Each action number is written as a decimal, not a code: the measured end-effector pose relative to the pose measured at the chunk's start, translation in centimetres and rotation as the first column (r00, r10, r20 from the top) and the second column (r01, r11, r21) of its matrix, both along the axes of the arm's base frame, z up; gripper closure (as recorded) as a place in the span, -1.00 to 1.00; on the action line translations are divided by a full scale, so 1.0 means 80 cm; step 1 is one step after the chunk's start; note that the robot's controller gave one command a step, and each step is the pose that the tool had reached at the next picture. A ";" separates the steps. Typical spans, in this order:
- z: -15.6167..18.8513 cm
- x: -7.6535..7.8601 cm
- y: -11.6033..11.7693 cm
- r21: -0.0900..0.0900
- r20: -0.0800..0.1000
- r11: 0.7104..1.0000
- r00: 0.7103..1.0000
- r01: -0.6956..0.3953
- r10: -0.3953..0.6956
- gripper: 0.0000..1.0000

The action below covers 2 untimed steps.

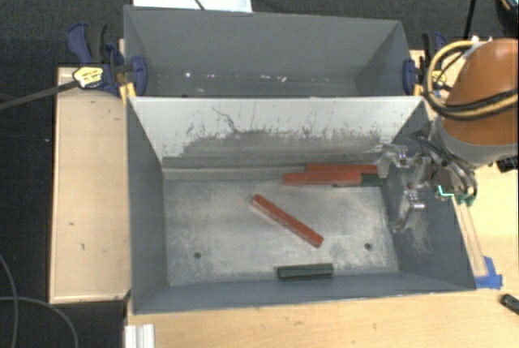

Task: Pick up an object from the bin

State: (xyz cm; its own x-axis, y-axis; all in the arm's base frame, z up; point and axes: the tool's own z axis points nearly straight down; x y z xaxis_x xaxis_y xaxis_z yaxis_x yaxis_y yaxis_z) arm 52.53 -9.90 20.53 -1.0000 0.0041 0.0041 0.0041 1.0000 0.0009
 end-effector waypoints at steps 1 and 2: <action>-0.157 0.022 0.080 0.003 -0.001 1.000 1.000 0.022 -0.022 -1.00; -0.169 0.008 0.149 0.001 0.000 0.965 0.965 0.264 -0.264 -1.00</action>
Offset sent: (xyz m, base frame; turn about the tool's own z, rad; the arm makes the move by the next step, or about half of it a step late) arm 0.0186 0.0603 -0.1217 0.0254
